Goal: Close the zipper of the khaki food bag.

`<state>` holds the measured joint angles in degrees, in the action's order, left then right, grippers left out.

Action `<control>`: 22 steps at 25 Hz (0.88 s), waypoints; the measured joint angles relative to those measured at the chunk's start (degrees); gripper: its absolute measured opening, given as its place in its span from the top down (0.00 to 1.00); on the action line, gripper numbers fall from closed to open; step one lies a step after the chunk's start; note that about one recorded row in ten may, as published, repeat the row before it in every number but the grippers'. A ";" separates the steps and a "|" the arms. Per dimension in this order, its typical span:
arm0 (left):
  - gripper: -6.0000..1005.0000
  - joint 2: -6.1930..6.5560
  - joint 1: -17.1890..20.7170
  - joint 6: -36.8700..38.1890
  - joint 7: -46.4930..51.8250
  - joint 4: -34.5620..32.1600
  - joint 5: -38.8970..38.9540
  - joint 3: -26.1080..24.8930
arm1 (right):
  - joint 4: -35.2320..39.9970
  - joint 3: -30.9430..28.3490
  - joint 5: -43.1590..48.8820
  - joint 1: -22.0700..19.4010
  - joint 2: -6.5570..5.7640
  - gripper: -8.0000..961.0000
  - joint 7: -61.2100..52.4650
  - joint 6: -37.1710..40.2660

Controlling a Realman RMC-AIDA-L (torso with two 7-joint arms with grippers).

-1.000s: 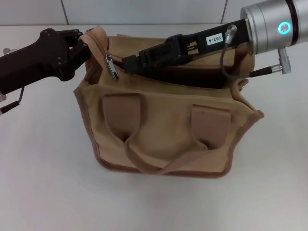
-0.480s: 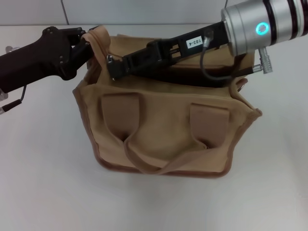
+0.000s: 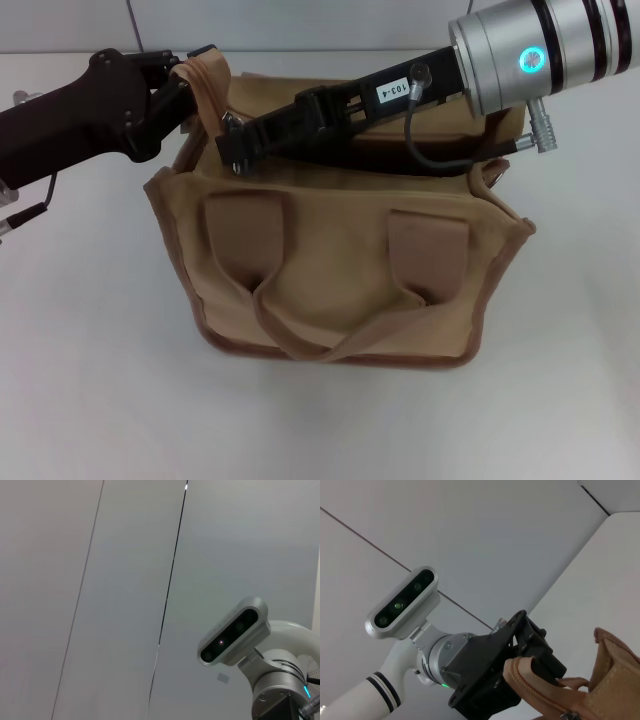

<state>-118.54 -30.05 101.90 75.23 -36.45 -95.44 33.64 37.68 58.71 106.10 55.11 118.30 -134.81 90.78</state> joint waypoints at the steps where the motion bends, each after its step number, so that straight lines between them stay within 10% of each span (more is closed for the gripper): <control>1: 0.92 -0.01 0.00 0.03 0.00 0.02 0.01 0.01 | 0.08 0.00 -0.03 0.00 0.00 0.65 -0.01 0.00; 22: 0.91 -0.02 -0.29 1.04 -0.07 0.77 0.09 0.02 | 0.08 0.14 -0.02 -0.18 0.61 0.65 0.37 -2.05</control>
<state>-118.56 -30.34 102.94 75.16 -35.68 -95.35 33.66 37.76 58.85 106.08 54.92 118.92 -134.44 88.73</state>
